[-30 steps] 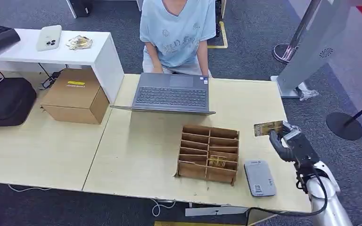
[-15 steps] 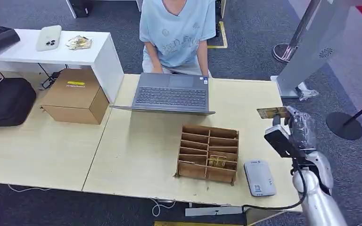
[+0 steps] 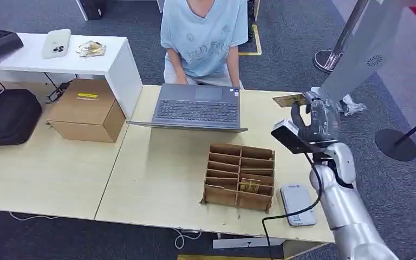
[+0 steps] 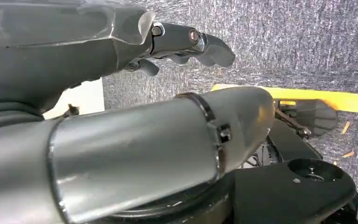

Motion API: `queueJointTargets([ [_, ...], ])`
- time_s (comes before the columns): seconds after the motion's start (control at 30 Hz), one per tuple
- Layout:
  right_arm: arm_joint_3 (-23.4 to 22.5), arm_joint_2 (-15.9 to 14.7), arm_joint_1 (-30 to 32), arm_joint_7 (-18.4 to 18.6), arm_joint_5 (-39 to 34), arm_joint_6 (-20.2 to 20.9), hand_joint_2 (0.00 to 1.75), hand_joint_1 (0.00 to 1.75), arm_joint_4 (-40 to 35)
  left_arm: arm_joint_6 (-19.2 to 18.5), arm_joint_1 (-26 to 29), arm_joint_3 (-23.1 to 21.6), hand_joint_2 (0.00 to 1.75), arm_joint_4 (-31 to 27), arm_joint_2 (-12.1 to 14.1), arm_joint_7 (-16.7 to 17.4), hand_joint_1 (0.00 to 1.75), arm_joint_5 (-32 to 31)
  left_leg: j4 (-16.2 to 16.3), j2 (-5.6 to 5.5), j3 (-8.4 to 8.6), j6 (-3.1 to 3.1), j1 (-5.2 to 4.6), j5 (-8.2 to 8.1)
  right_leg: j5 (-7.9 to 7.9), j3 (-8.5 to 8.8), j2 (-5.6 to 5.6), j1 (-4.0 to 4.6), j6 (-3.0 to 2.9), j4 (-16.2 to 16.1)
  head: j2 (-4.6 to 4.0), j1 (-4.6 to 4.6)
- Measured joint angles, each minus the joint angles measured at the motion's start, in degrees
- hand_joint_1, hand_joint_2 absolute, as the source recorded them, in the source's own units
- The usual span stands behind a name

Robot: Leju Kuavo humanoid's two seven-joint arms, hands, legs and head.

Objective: Pass the card to the sensor for recognition and then transmit it.

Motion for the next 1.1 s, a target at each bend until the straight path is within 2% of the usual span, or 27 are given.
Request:
queueJointTargets([
  [0.1,2.6,1.0,-3.86,1.73,3.01,-1.7,1.75,1.75,3.76,-0.04,-0.06,-0.15,0.0,0.0,-0.04,0.0,0.0,0.02,0.0,0.01,-0.02,-0.01,0.0,0.0,0.0,-0.02,0.01,0.0,0.0,0.04,0.0,0.02],
  [0.27,6.34,3.13,-11.07,3.34,4.76,-1.09,1.75,1.75,10.91,-0.02,-0.16,-0.39,0.0,0.0,-0.07,0.04,0.0,-0.2,0.0,-0.01,-0.01,-0.07,0.0,0.05,0.01,-0.06,0.0,0.0,-0.02,0.04,0.0,0.02],
  [0.47,8.46,5.11,-16.4,3.93,4.72,-0.98,1.75,1.75,17.7,-0.02,-0.4,-1.22,0.0,0.0,-0.07,0.79,0.0,-0.96,0.0,-0.1,-0.06,-0.08,0.0,0.09,0.02,-0.06,-0.05,0.0,-0.02,0.05,0.0,0.02],
  [0.6,9.13,6.99,-20.11,4.46,3.62,1.43,1.75,1.75,22.88,-0.11,-0.56,-1.36,0.0,0.0,-0.07,1.14,0.0,-0.96,0.0,-0.09,-0.06,-0.08,0.0,0.09,0.05,-0.07,-0.02,0.0,-0.05,0.05,0.0,0.0],
  [0.9,10.36,10.78,-26.56,7.67,4.45,4.09,1.75,1.75,31.89,-0.09,-1.06,-1.77,0.0,0.0,-0.07,1.88,0.0,-1.01,0.0,-0.09,-0.05,-0.1,0.01,0.11,0.05,-0.1,-0.04,0.01,-0.05,0.06,0.0,0.0],
  [1.1,10.51,11.71,-28.98,10.09,4.54,6.43,1.75,1.75,36.24,-0.15,-1.46,-2.25,0.0,0.0,-0.07,1.99,0.0,-1.55,0.01,-0.1,-0.07,-0.1,0.0,0.11,0.06,-0.1,-0.04,0.0,-0.05,0.06,0.0,0.02],
])
